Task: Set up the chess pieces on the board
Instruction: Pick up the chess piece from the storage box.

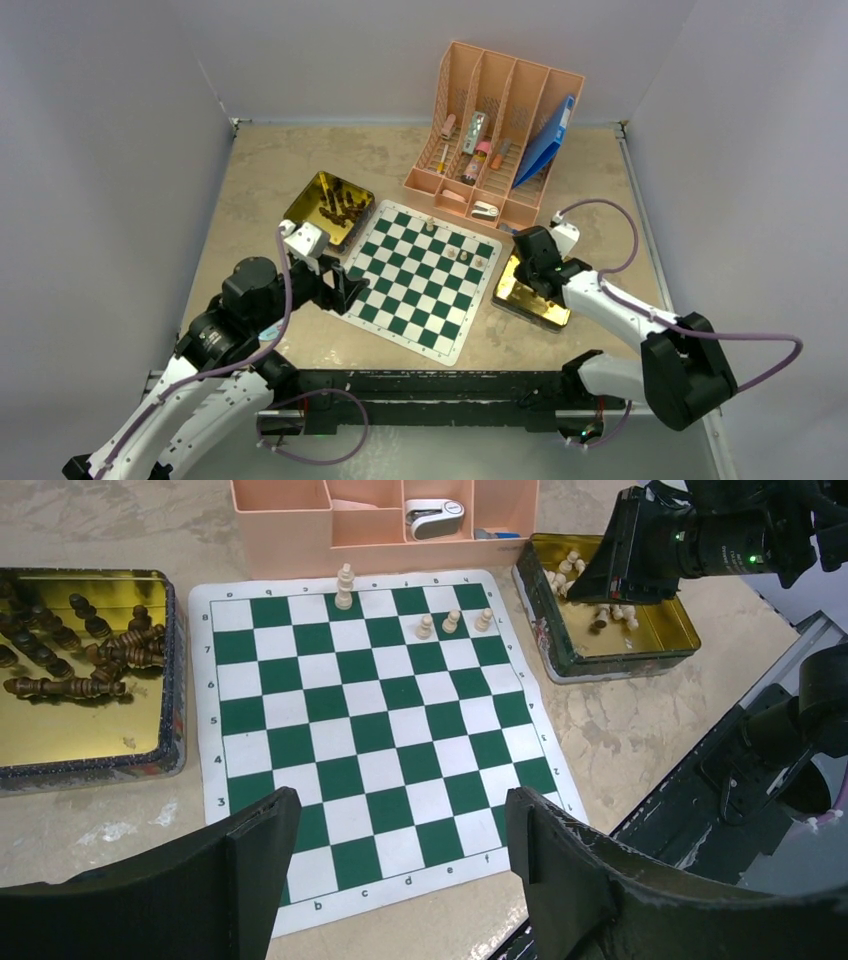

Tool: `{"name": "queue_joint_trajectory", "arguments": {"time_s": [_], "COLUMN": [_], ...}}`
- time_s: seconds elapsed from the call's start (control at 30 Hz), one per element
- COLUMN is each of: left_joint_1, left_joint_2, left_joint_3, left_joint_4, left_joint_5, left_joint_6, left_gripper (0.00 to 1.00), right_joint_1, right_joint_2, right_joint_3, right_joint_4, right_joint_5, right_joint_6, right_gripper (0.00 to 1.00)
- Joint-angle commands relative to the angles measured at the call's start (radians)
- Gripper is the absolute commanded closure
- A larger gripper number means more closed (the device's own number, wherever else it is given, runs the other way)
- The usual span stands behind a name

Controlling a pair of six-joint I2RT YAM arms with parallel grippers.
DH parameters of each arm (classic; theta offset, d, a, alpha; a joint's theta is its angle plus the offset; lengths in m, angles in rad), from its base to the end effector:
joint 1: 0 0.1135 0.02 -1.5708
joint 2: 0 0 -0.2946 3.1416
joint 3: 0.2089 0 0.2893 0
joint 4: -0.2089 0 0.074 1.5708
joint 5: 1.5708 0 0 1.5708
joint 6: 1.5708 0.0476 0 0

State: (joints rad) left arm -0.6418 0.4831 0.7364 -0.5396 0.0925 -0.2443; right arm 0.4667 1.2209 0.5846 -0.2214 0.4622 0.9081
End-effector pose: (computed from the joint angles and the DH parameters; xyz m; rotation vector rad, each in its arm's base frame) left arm 0.1051 -0.0840 0.3451 0.4429 1.8631 -0.6938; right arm 0.2405 0.0974 0.1821 0.7029 2.2086 0.1258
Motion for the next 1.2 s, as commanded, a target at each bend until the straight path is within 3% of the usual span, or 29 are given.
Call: {"name": "queue_joint_trajectory", "arguments": {"time_s": [0.0, 0.13, 0.23, 0.4, 0.53, 0.67, 0.8, 1.17], "left_joint_1": [-0.001, -0.001, 0.000, 0.000, 0.000, -0.001, -0.001, -0.002], "left_joint_2": [-0.028, -0.057, -0.083, -0.081, 0.034, 0.192, 0.309, 0.461], "left_joint_3": [-0.017, -0.045, -0.082, -0.122, -0.126, -0.108, -0.043, 0.033], "left_joint_4": [0.066, 0.136, 0.221, 0.335, 0.372, 0.377, 0.306, 0.355], "left_joint_5": [0.030, 0.134, 0.316, 0.563, 0.767, 1.017, 1.035, 1.049], "left_joint_6": [0.005, 0.060, 0.167, 0.379, 0.575, 0.727, 0.874, 1.128], "left_gripper": [0.26, 0.28, 0.29, 0.30, 0.31, 0.36, 0.38, 0.38], "right_joint_1": [0.004, 0.004, 0.004, 0.004, 0.007, 0.022, 0.063, 0.123], "right_joint_2": [-0.066, -0.147, -0.208, -0.292, -0.322, -0.309, -0.332, -0.384], "right_joint_3": [0.059, 0.089, 0.107, 0.131, 0.144, 0.124, 0.087, 0.048], "right_joint_4": [-0.050, -0.073, -0.063, 0.032, 0.066, 0.140, 0.214, 0.329], "right_joint_5": [0.029, 0.014, -0.025, -0.238, -0.328, -0.550, -0.704, -1.007], "right_joint_6": [-0.007, -0.046, -0.090, -0.241, -0.269, -0.323, -0.340, -0.355], "right_gripper": [0.83, 0.83, 0.83, 0.82, 0.82, 0.82, 0.83, 0.83]}}
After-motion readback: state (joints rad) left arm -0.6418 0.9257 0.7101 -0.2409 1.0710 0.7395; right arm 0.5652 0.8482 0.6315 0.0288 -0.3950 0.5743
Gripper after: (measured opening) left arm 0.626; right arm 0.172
